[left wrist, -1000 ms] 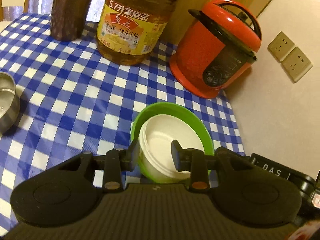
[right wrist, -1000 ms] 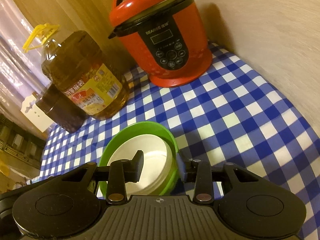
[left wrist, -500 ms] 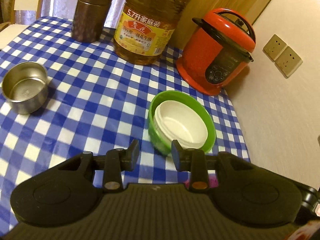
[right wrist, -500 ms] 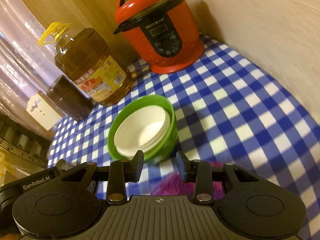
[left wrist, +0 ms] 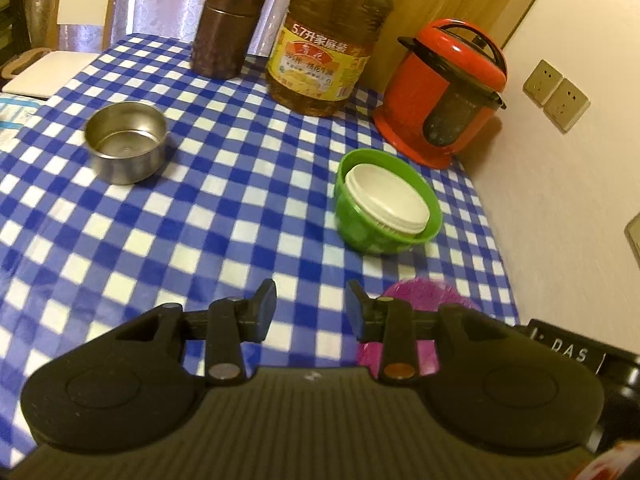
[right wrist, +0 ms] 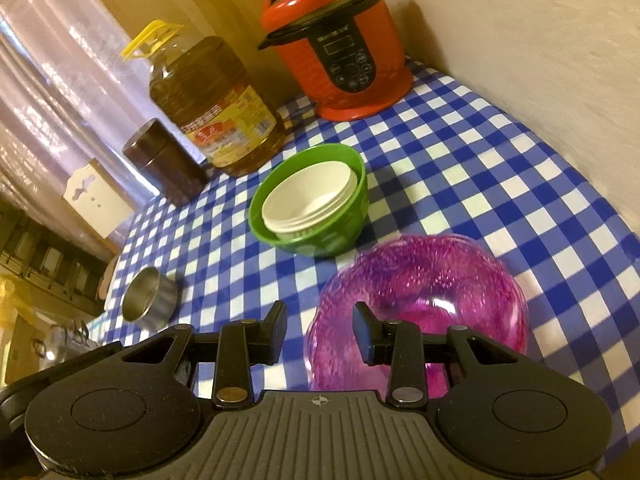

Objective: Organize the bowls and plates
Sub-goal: 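Withdraw both grippers up and away from the green bowl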

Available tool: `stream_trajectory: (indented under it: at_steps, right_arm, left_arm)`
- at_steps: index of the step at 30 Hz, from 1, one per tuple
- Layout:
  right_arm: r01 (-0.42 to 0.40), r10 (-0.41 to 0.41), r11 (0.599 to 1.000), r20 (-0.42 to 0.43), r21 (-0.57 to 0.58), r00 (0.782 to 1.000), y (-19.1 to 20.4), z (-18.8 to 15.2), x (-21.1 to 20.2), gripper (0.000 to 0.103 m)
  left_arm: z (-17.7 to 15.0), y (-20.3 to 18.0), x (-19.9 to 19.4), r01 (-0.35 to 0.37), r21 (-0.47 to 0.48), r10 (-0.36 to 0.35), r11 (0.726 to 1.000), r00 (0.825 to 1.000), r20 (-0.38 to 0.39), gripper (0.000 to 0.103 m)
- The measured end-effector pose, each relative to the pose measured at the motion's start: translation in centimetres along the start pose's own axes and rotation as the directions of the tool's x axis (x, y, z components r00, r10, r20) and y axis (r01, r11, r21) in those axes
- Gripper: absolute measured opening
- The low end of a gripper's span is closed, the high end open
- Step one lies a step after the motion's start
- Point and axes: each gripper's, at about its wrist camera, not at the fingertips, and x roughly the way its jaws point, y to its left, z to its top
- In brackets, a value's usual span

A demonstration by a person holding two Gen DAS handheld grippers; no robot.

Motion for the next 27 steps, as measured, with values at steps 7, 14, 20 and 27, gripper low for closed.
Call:
stream_trajectory:
  at_steps: [7,14,20,27]
  right_arm:
    - [0.009,-0.01,0.998,-0.029,-0.058,1.0,1.6,-2.9,-1.4,0.037]
    - [-0.004,-0.003,0.994,-0.067,-0.105,0.998,3.2,-5.1,-1.8,0.037]
    - [-0.015,0.005,0.99,-0.074,-0.138,0.997,4.8,-5.8,-1.9,0.037]
    - [-0.026,0.013,0.987,-0.087,-0.158,0.996,6.0,-6.1,-1.4,0.037]
  left_arm:
    - [-1.7,1.6,-2.7,-0.053,0.033,0.052,0.998,0.999,0.01,0.034]
    - [-2.5,3.6,-4.7,-0.088,0.027,0.088,0.996,0.996,0.022,0.036]
    - [-2.6,4.8,-5.8,-0.104,0.022,0.103,0.994,0.994,0.034,0.037]
    - [-2.3,5.9,-6.3,-0.107,0.007,0.107,0.994,0.993,0.043,0.037]
